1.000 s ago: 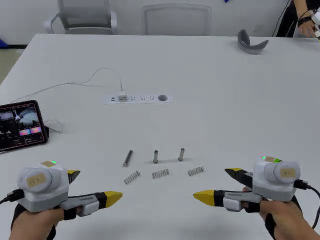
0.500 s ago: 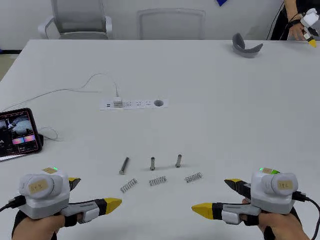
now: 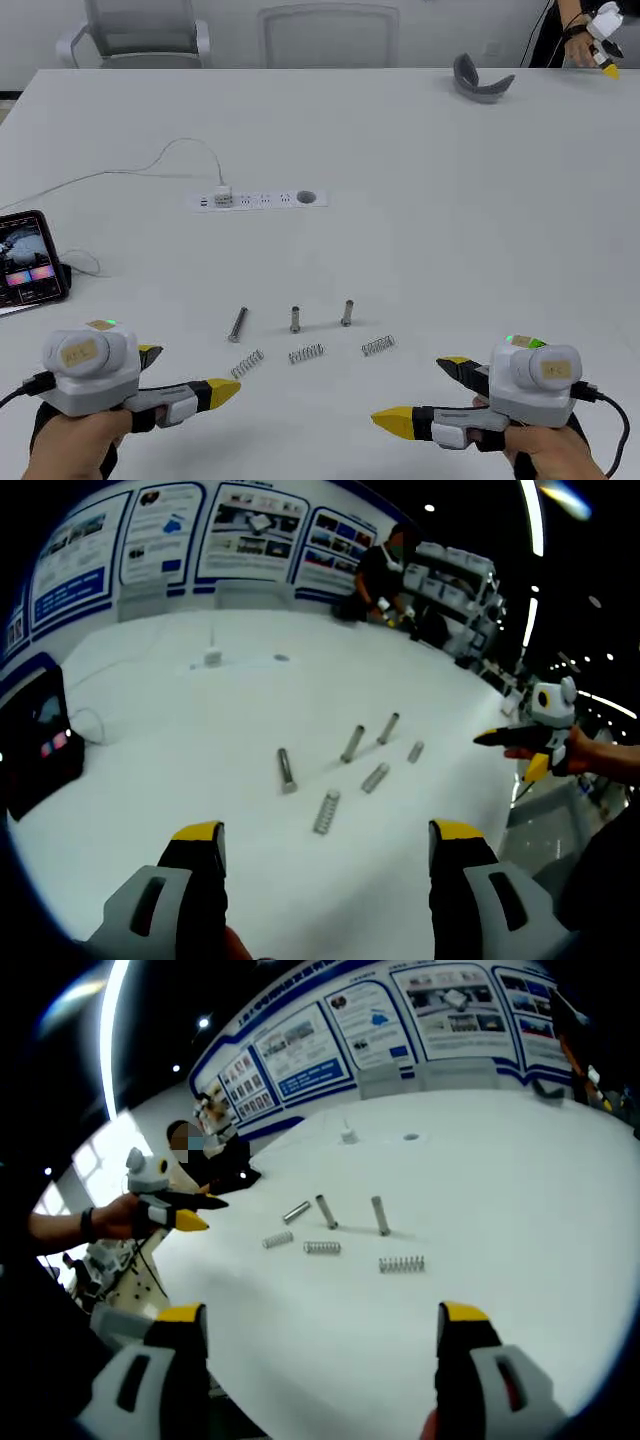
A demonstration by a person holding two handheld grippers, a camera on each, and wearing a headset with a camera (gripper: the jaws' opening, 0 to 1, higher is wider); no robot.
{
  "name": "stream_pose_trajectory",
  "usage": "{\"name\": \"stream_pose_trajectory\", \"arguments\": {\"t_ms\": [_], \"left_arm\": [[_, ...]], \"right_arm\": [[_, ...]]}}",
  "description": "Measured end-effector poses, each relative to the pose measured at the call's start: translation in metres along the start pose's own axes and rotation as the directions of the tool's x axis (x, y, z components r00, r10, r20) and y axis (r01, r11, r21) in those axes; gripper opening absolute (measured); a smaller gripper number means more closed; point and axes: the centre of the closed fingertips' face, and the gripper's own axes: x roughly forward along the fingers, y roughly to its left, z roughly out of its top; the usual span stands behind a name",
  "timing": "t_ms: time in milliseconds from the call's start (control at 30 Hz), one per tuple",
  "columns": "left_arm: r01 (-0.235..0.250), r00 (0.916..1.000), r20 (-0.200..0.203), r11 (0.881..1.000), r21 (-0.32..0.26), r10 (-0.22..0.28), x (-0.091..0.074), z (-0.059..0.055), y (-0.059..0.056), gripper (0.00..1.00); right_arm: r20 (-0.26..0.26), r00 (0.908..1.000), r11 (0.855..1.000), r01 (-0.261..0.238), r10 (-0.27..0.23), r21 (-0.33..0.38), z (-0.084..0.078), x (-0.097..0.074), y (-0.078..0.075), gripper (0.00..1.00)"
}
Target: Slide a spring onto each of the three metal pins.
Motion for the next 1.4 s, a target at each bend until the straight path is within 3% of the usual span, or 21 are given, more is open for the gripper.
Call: {"name": "stream_pose_trajectory", "arguments": {"t_ms": [633, 1400], "left_arm": [[0.02, 0.9995, -0.025, 1.0, -0.011, -0.021, 0.02, 0.01, 0.005, 0.75], [0.012, 0.9989, -0.045, 0.999, -0.032, -0.013, 0.067, 0.025, 0.02, 0.65]], "right_arm": [[-0.013, 0.9998, 1.0, -0.015, 0.015, 0.008, -0.005, 0.006, 0.014, 0.96], [-0.014, 0.9997, 1.0, -0.018, 0.019, 0.011, 0.0, 0.001, 0.018, 0.96]]}}
